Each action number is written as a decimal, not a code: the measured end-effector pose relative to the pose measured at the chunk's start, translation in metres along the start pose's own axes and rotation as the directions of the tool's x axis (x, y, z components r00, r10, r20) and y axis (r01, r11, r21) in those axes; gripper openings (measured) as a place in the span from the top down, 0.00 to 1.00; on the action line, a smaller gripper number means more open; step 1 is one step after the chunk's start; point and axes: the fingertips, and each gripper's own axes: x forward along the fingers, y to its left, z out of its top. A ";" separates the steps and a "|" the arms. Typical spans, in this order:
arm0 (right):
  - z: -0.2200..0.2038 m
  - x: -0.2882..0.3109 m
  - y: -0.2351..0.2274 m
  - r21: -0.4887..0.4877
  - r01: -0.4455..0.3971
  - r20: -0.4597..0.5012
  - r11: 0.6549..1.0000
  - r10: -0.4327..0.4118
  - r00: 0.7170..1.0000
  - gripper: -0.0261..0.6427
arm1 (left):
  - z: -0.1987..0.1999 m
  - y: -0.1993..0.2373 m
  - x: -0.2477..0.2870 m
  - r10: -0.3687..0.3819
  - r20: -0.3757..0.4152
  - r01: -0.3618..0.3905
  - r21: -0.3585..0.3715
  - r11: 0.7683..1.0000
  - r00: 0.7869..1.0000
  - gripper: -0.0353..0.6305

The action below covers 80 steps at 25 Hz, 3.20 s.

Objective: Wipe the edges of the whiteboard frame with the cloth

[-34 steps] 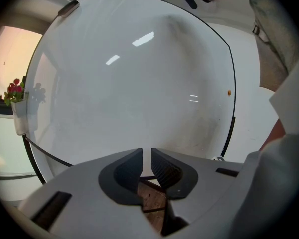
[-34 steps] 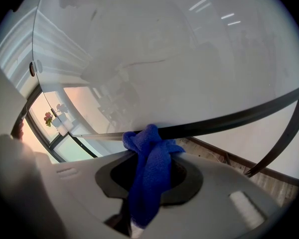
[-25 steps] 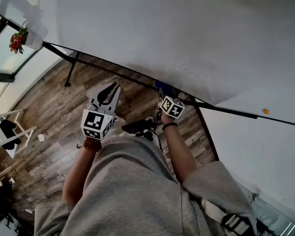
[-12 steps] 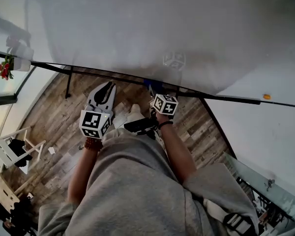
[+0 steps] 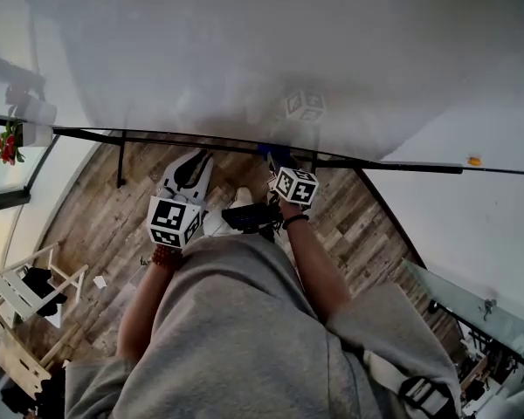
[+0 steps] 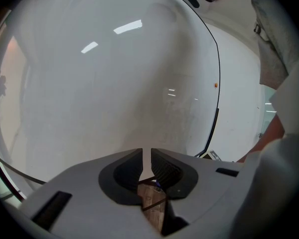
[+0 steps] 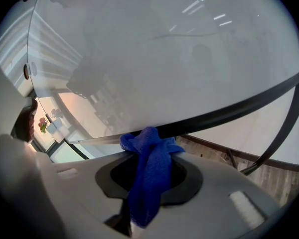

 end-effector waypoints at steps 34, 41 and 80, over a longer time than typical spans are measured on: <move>-0.015 0.028 0.053 -0.034 0.079 -0.059 0.996 -0.081 0.995 0.79 | 0.011 0.071 -0.024 -0.047 0.001 0.047 -0.006 0.999 0.999 0.86; -0.018 0.034 0.065 -0.041 0.071 -0.068 0.997 -0.074 0.995 0.79 | 0.012 0.087 -0.030 -0.040 0.006 0.040 -0.013 0.999 0.999 0.86; -0.036 0.085 0.152 -0.068 0.053 -0.120 0.996 -0.061 0.991 0.79 | 0.019 0.195 -0.069 -0.004 0.050 0.008 -0.066 0.998 0.999 0.86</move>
